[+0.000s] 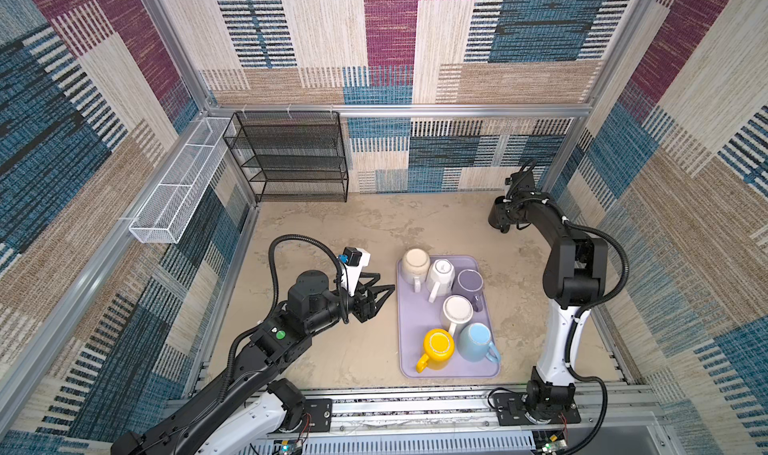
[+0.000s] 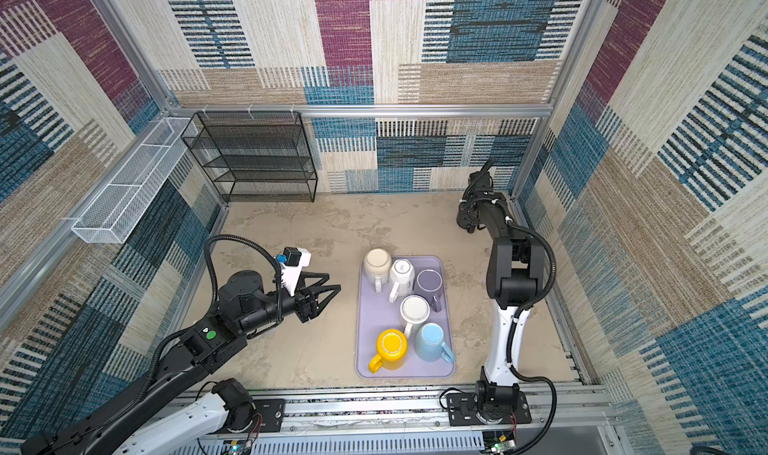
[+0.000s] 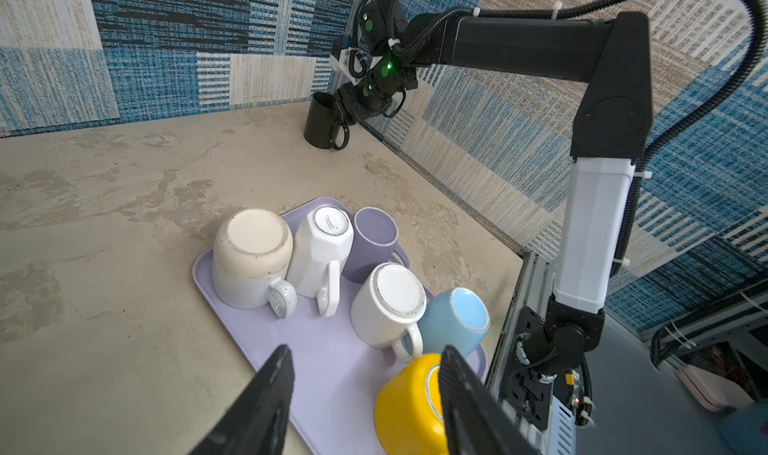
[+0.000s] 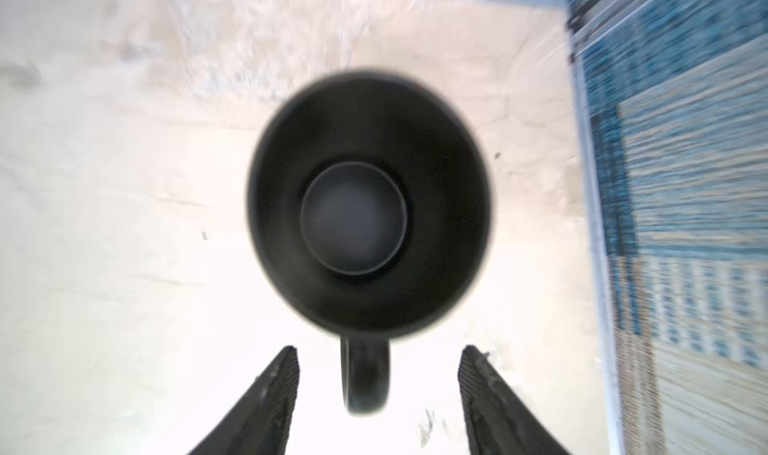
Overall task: Turn the mug right side up
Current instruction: 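Lower the black mug upright onto the table at the far corner with the right gripper, then release the black mug with the right gripper while the left reaches toward the cream mug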
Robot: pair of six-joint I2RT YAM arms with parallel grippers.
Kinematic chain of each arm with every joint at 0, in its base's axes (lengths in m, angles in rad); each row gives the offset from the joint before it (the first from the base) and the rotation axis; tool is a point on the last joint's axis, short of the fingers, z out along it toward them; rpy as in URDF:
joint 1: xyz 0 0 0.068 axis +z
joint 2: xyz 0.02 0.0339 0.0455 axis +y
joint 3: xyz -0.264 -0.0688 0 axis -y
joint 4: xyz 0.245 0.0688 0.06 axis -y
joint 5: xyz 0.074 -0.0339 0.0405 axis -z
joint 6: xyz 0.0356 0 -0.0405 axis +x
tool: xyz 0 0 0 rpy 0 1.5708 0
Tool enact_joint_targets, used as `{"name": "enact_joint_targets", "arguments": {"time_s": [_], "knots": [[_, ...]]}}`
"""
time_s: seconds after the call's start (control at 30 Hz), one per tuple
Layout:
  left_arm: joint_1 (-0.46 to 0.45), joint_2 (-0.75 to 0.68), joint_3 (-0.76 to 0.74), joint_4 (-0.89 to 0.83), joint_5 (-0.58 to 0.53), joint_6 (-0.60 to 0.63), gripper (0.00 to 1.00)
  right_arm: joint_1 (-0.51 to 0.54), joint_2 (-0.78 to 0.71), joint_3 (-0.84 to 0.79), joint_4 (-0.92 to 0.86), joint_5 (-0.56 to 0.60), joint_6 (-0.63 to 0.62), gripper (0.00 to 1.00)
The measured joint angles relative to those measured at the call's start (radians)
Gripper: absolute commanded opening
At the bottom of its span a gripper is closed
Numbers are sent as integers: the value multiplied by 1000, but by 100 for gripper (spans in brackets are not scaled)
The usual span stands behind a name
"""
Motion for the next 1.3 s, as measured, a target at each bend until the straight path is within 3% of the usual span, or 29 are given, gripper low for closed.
{"name": "enact_joint_targets", "arguments": {"time_s": [0.27,0.63,0.97,1.3], "knots": [[0,55,10,-19,24,0,60,23,-245,-215,67,-65,51,68],[-18,211,44,-25,-8,-46,60,200,-611,-644,268,-168,179,69],[-114,438,143,-56,-212,-149,60,289,-855,-903,355,-237,278,69],[-225,689,346,-177,-500,-224,60,318,-948,-1038,370,-269,313,70]]}}
